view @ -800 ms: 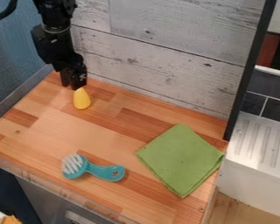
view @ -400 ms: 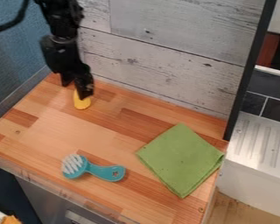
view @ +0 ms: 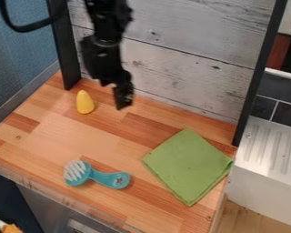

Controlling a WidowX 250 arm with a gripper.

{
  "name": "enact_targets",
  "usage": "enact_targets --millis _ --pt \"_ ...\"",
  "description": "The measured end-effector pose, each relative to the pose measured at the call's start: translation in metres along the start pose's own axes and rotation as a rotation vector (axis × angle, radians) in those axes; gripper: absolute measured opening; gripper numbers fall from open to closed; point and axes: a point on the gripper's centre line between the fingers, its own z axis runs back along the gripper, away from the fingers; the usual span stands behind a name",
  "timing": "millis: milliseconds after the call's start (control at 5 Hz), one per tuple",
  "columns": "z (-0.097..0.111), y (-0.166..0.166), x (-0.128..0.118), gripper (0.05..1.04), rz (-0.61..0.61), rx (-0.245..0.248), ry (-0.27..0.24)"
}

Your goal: Moved the green piece of cloth from near the sink to the far end of the table.

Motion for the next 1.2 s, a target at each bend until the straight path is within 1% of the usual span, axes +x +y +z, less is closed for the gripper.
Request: enact_targets --millis 200,400,600,800,1000,1200 --pt "0.01 0.029 -0.024 1.001 -0.101 0.015 0.031" --pt "0.013 0.058 -0.037 1.001 -0.183 0.037 0.086" --pt "0.008 0.084 -0.045 1.001 -0.25 0.05 0.113" --pt "-0.005 0.104 -0.054 1.001 -0.317 0.013 0.085" --pt "-0.025 0.111 -0.054 1.001 -0.336 0.011 0.042" --pt "-0.044 0.119 -0.061 1.001 -0.374 -0.007 0.035"
